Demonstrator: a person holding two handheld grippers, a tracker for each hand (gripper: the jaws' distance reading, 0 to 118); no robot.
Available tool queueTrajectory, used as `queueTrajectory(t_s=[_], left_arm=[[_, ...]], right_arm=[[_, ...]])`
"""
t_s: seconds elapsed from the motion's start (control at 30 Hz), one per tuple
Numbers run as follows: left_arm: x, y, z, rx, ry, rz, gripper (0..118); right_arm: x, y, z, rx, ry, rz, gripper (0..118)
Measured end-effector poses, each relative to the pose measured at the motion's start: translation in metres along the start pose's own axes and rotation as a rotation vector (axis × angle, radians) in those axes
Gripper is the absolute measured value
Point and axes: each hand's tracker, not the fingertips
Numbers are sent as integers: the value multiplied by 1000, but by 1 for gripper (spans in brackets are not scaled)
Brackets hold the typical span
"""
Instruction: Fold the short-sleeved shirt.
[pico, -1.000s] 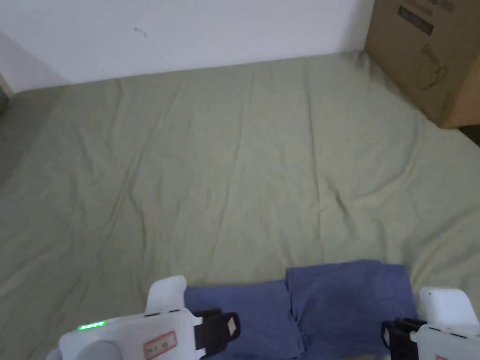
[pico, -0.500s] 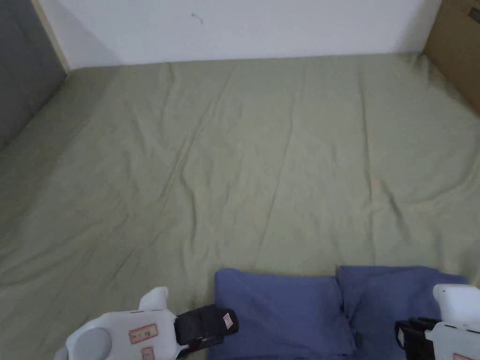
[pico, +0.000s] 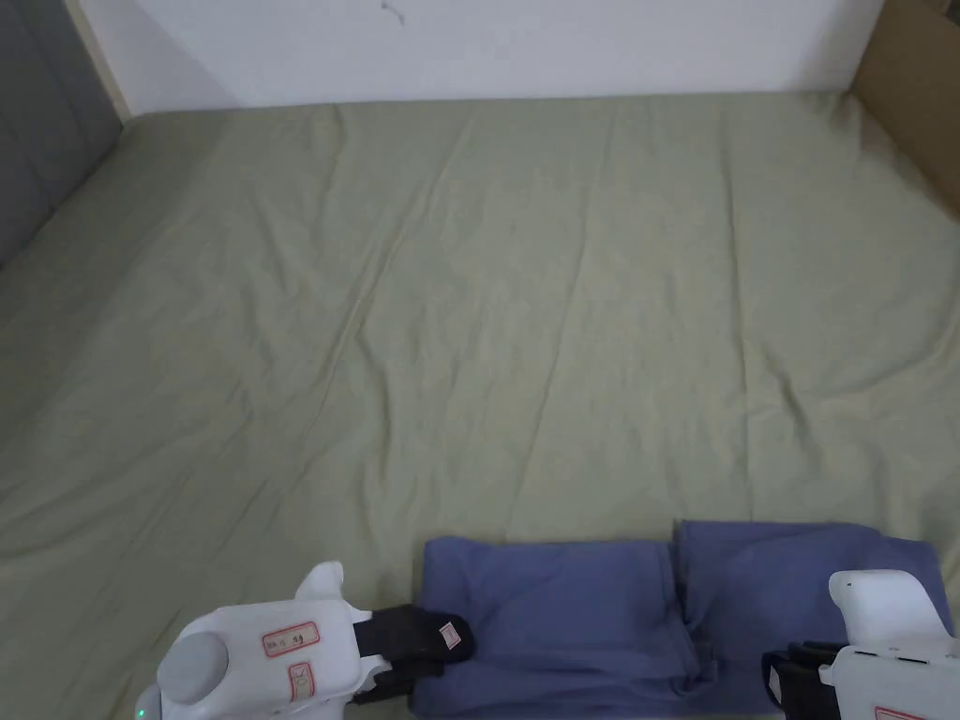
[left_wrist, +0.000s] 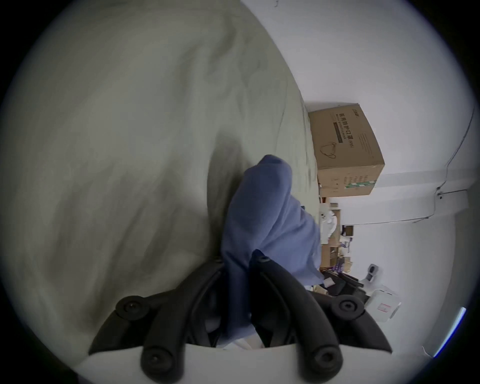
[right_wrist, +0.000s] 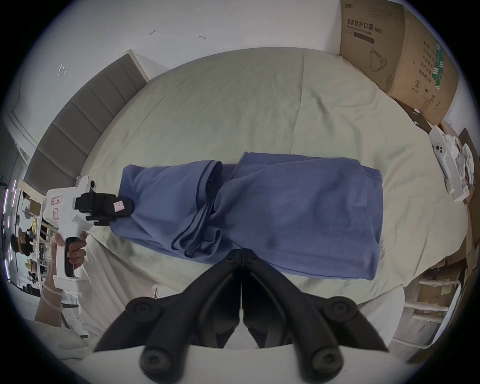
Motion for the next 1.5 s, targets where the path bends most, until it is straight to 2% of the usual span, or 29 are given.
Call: queueTrajectory(t_s=[0.03, 0.23, 0.33, 0.43, 0.53, 0.67, 0.73, 0.83, 0.9, 1.0, 1.1, 1.17, 1.2, 1.27, 1.3, 1.33, 1.37, 1.4, 1.47, 1.5], left_arm=[[0, -2, 5, 28, -57, 9, 13], [10, 8, 25, 22, -62, -23, 13], [9, 14, 49, 52, 29, -75, 13], [1, 21, 81, 80, 51, -56, 13], [-2, 29, 110, 137, 169, -77, 13], [8, 31, 126, 185, 201, -50, 13], [40, 20, 122, 195, 216, -60, 13], [99, 6, 112, 228, 280, -178, 13], [140, -5, 100, 244, 220, -266, 13], [194, -17, 69, 203, 171, -389, 13], [240, -33, 20, 144, 174, -467, 13], [253, -42, -19, 90, 206, -573, 14], [257, -47, -39, 51, 219, -611, 17], [257, -56, -80, -38, 248, -594, 36], [255, -60, -97, -84, 210, -569, 50], [251, -65, -112, -126, 167, -552, 73], [246, -69, -126, -187, 132, -524, 92], [241, -71, -137, -247, 120, -507, 103], [234, -75, -145, -279, 187, -480, 94], [231, -75, -137, -209, 201, -468, 84]], right_arm=[[0, 0, 0, 0, -6, -1, 0], [6, 1, 6, 19, -12, -13, 0], [10, 1, 10, 35, -10, -27, 0], [13, -2, 14, 52, 3, -42, 0], [17, -7, 14, 58, 8, -50, 0], [24, -14, 19, 70, 14, -69, 0], [29, -17, 21, 79, 11, -78, 0], [40, -19, 24, 92, 8, -108, 0], [48, -21, 26, 103, 2, -131, 0], [57, -24, 31, 112, -6, -156, 0], [71, -30, 35, 128, -15, -199, 0], [82, -35, 37, 132, -20, -232, 0], [87, -37, 37, 131, -24, -244, 0], [96, -44, 38, 128, -40, -271, 0], [100, -48, 39, 125, -44, -283, 0], [106, -52, 38, 124, -46, -298, 0], [111, -56, 38, 119, -49, -315, 0], [116, -59, 37, 113, -54, -331, 0], [123, -65, 36, 99, -72, -357, 0], [126, -68, 37, 98, -78, -364, 0]])
